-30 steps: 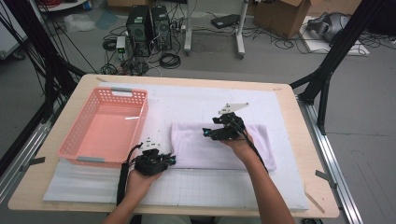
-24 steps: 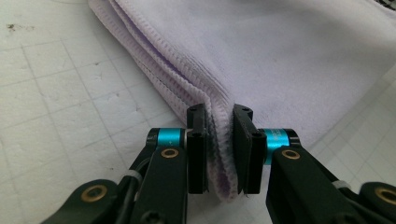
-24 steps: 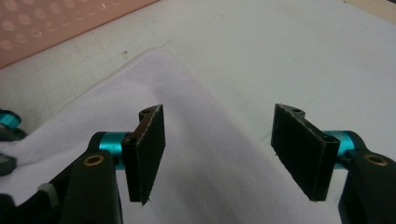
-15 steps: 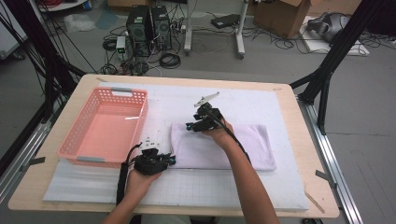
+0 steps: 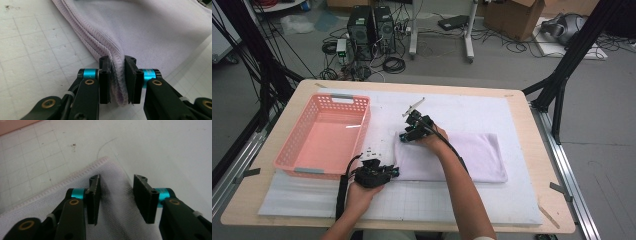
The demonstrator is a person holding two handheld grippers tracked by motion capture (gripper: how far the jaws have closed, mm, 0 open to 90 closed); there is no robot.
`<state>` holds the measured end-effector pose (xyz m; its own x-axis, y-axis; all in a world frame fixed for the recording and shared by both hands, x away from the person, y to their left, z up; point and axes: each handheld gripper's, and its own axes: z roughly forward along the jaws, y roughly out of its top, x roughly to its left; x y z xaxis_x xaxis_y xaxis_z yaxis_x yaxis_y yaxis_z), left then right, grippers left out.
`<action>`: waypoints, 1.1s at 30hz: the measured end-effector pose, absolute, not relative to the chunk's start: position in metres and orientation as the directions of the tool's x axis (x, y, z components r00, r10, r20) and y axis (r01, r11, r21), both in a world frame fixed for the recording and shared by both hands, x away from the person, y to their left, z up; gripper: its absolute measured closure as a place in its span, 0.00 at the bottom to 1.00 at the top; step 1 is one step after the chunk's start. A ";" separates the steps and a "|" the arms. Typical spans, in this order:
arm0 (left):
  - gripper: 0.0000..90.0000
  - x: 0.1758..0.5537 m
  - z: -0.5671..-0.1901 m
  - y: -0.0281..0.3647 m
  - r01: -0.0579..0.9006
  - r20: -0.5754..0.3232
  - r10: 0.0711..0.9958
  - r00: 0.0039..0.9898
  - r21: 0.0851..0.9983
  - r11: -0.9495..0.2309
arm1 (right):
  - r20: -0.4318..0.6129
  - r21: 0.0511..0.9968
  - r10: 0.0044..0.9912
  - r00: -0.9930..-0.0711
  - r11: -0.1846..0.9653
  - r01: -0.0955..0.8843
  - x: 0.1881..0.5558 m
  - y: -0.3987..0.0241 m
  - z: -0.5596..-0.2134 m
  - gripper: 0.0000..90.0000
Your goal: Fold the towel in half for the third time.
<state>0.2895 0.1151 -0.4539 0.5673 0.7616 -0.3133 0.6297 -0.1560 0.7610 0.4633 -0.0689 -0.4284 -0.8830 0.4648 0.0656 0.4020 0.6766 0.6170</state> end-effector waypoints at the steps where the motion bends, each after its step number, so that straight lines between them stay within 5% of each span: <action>1: 0.85 0.289 -0.454 0.115 0.630 -0.316 0.763 0.564 0.761 -0.151 | 0.074 0.612 0.458 -0.886 0.680 0.403 0.464 -0.069 -0.428 0.73; 6: 0.89 0.288 -0.450 0.115 0.615 -0.291 0.768 0.571 0.771 -0.165 | 0.084 0.612 0.428 -0.900 0.690 0.386 0.464 -0.069 -0.426 0.89; 19: 0.89 0.283 -0.415 0.137 0.545 -0.341 0.730 0.592 0.837 -0.051 | 0.162 0.763 0.430 -0.888 0.517 0.389 0.459 -0.075 -0.398 0.89; 33: 0.89 0.302 -0.402 0.090 0.519 -0.320 0.667 0.672 0.847 -0.116 | 0.095 0.800 0.489 -0.867 0.480 0.359 0.453 -0.125 -0.375 0.89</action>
